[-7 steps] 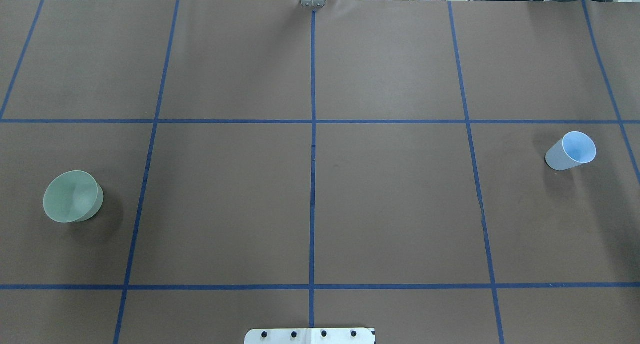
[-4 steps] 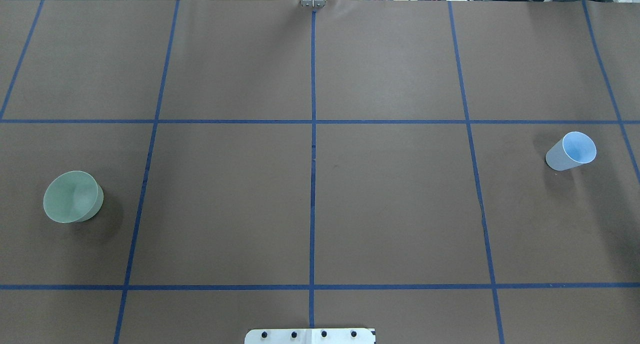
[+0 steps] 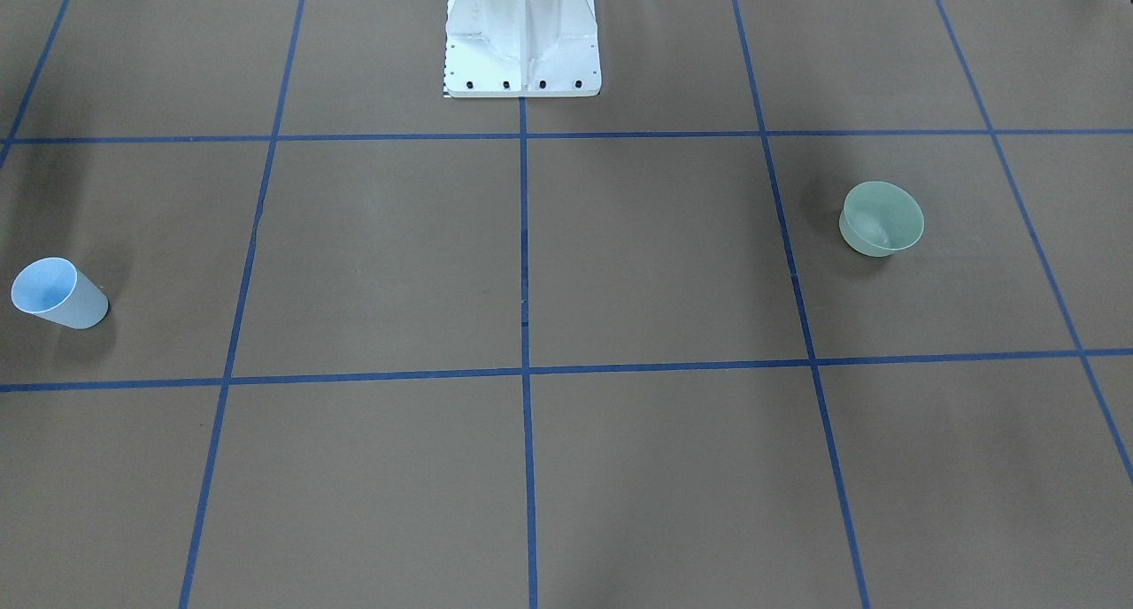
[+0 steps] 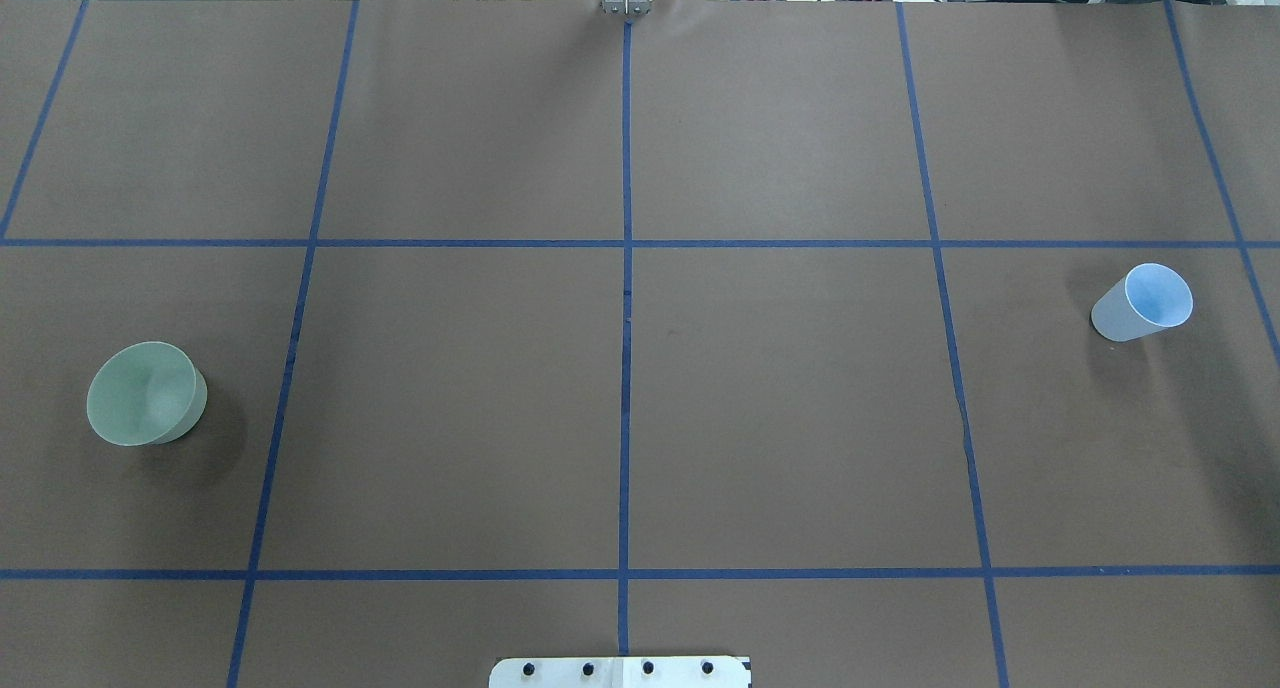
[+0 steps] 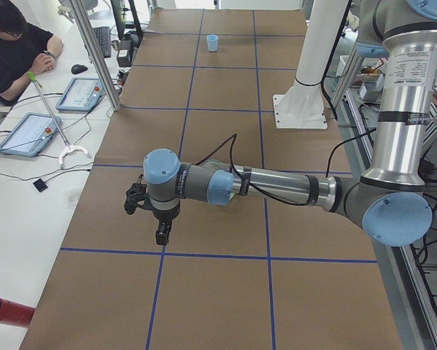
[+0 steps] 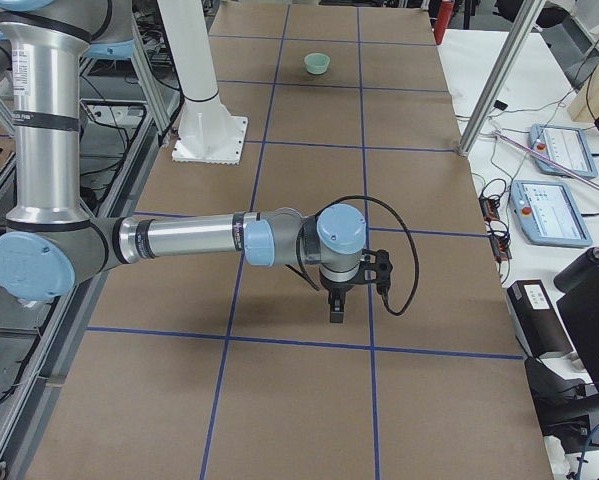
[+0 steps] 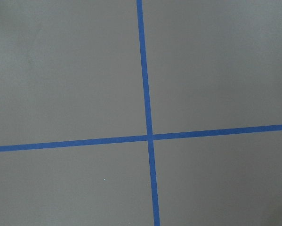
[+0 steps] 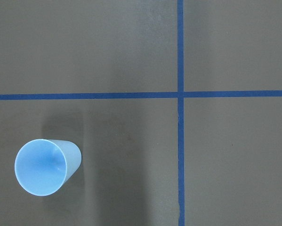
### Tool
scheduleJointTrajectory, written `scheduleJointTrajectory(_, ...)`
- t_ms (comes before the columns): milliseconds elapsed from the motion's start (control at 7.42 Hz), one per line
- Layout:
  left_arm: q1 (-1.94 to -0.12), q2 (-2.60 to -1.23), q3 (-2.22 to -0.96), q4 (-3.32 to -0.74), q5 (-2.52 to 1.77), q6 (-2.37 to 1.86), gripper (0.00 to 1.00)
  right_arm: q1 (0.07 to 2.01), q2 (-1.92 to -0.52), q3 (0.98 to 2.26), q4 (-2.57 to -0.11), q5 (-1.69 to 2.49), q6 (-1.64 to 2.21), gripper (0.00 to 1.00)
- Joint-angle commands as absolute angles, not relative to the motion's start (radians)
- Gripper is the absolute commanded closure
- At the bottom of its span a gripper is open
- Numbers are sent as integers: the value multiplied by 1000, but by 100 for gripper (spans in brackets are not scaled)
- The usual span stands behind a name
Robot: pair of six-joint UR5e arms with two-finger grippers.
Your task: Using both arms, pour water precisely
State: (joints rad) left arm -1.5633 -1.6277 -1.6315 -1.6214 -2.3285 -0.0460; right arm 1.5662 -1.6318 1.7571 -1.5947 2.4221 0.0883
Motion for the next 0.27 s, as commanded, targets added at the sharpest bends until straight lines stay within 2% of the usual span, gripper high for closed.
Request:
scheduleJointTrajectory(0, -1565, -1609, -1635, -1623, -2329, -45, 0, 1566, -1626, 1756, -1595, 2422, 89, 1)
scheduleJointTrajectory(135, -1565, -1609, -1641, -1623, -2329, -44, 0, 1566, -1625, 1758, -1595, 2424, 89, 1)
